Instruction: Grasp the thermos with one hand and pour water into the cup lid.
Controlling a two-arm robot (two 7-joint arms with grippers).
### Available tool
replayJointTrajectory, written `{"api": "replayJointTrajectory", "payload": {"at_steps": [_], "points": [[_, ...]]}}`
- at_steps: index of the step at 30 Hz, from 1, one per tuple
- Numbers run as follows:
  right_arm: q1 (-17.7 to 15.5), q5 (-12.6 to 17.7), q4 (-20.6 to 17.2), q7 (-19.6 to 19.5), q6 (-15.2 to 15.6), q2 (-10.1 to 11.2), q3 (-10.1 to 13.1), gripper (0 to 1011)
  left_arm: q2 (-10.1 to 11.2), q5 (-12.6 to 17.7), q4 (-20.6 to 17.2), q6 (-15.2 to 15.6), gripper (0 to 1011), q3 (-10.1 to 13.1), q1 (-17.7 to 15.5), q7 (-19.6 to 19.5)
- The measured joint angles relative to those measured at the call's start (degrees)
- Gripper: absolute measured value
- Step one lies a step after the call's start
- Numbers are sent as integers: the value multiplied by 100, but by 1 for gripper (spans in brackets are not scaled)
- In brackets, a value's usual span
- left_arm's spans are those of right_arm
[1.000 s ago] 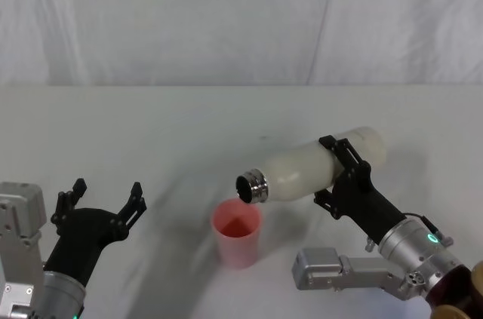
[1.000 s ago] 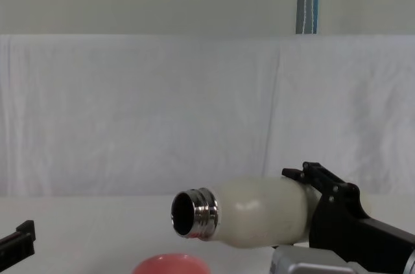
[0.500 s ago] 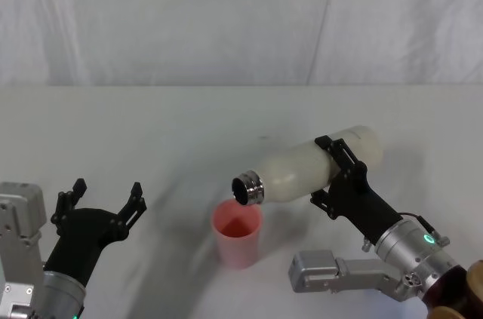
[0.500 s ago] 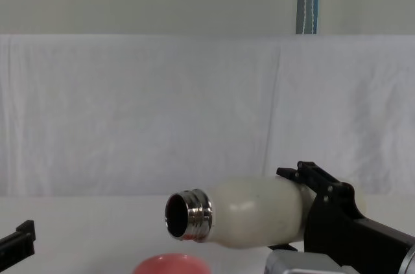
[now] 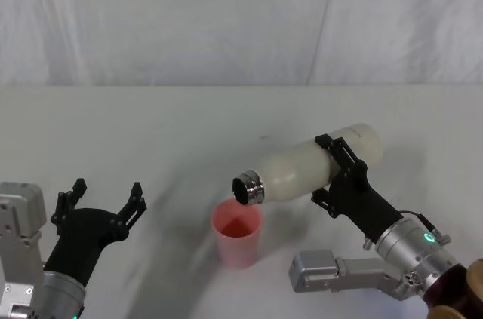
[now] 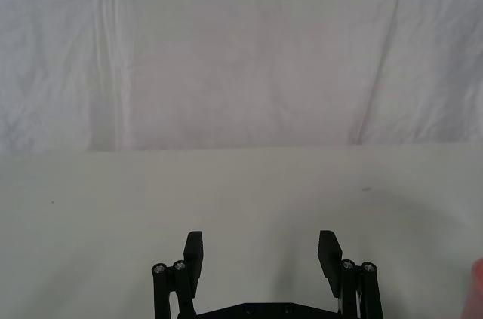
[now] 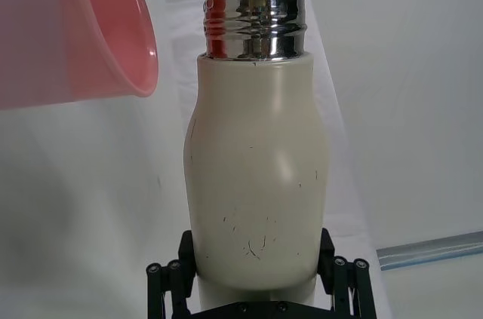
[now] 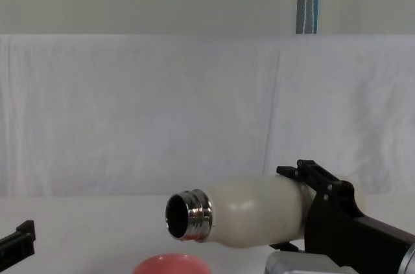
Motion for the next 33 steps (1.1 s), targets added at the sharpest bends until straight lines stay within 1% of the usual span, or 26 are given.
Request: {"api": "replayJointTrajectory", "payload": {"at_steps": [9, 33], "points": [[22, -66, -6, -31, 26, 17, -30, 951, 0, 0, 0, 0, 1001, 0, 0, 0], [40, -52, -11, -7, 46, 34, -36, 951, 0, 0, 0, 0, 1001, 0, 0, 0]]}}
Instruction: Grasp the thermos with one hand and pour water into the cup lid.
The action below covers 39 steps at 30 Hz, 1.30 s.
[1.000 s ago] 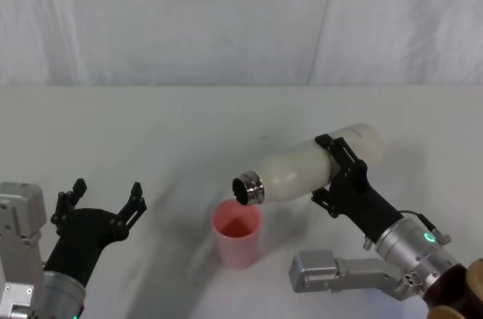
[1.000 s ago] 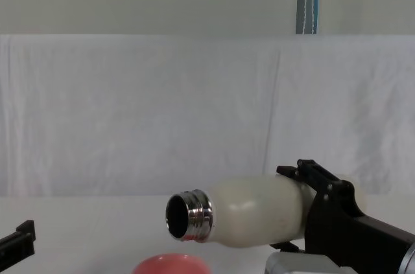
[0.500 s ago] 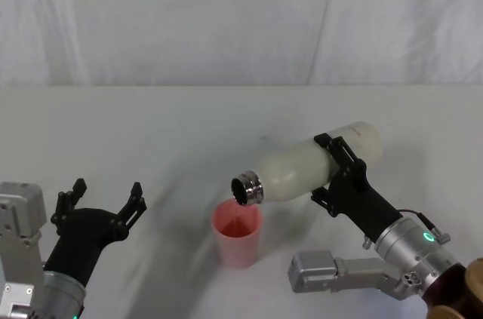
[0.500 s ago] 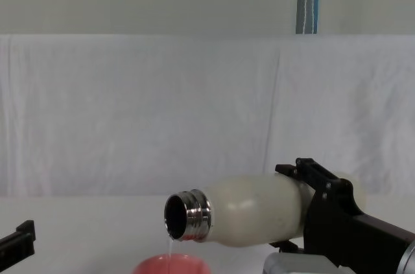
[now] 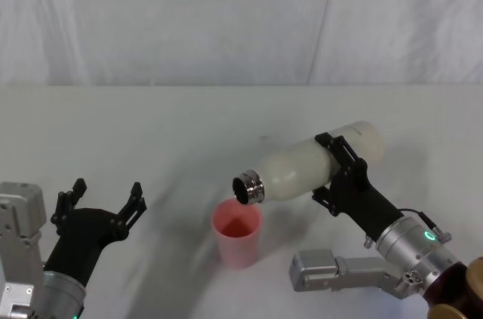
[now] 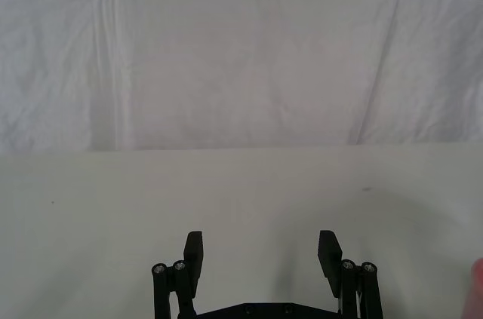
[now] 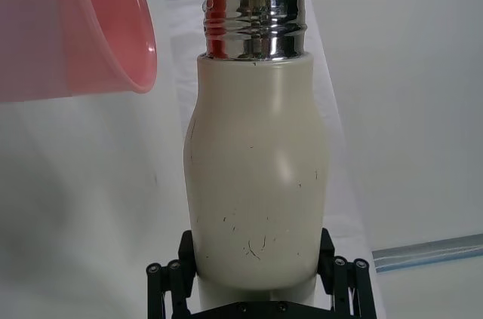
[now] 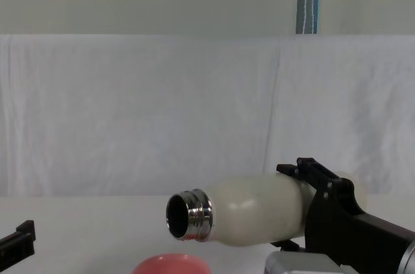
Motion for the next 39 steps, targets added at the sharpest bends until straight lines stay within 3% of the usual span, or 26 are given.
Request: {"api": "replayJointTrajectory", "payload": {"at_steps": [39], "points": [[42, -81, 55, -40, 6, 41, -27, 951, 0, 0, 0, 0, 1001, 0, 0, 0]]}}
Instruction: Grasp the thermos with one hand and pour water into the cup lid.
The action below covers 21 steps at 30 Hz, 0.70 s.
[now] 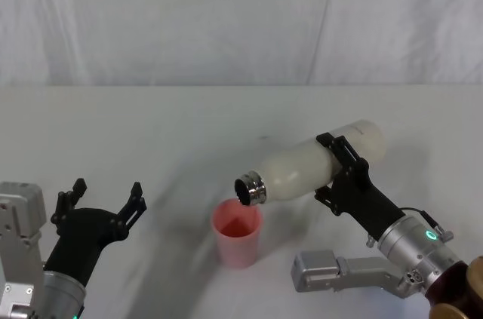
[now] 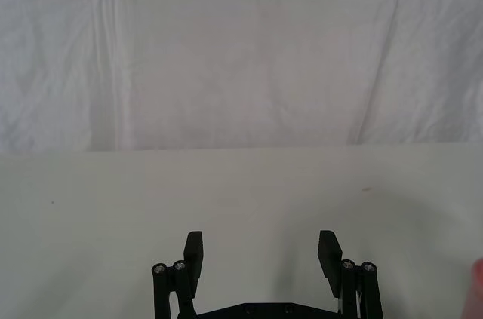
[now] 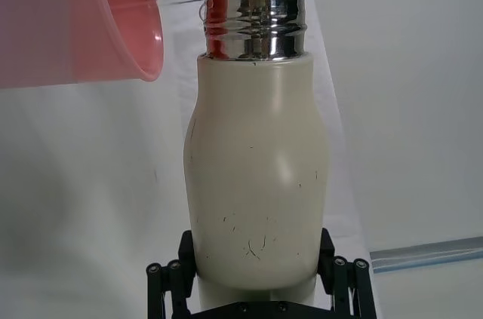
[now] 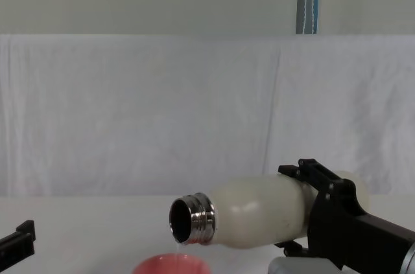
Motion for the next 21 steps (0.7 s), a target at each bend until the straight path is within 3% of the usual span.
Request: {"api": "replayJointTrajectory", "payload": {"at_steps": [21], "points": [[6, -41, -6, -11, 21, 25, -29, 951, 0, 0, 0, 1, 1001, 0, 0, 0]]}}
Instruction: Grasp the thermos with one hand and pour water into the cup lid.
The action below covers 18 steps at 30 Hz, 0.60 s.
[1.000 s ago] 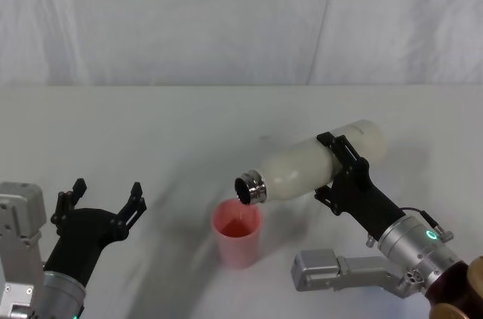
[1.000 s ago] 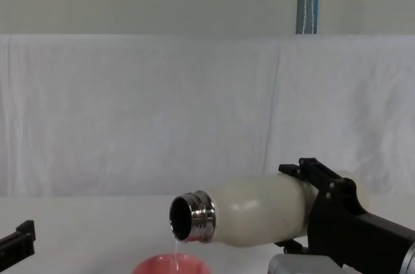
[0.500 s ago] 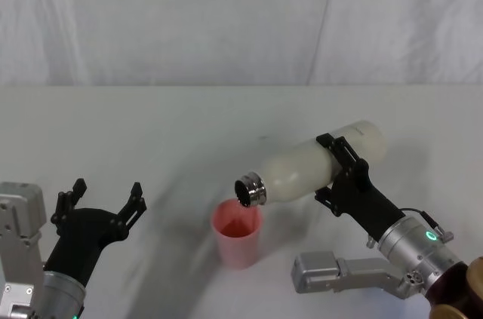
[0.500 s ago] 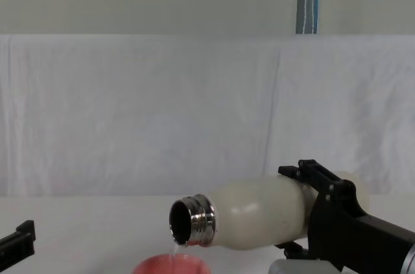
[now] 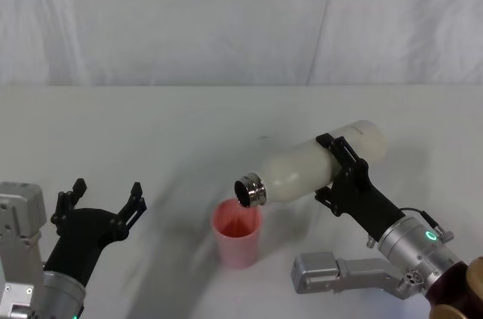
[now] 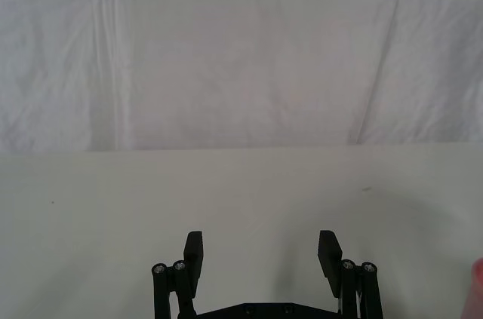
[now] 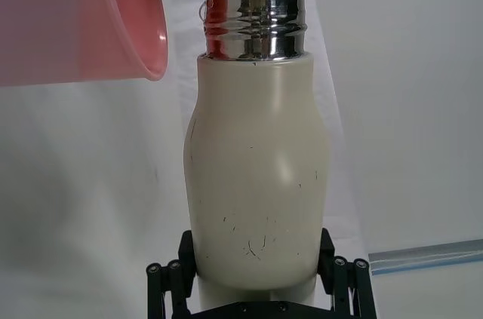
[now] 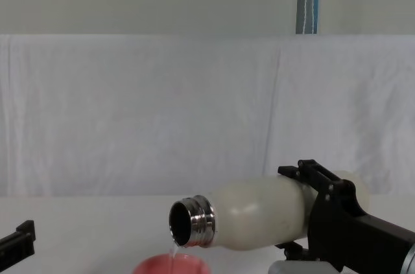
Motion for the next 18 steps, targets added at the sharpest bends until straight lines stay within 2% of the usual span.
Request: {"api": "replayJointTrajectory", "payload": {"at_steps": [18], "points": [[11, 2, -6, -17, -2, 0, -3, 951, 0, 0, 0, 0, 1001, 0, 0, 0]]}}
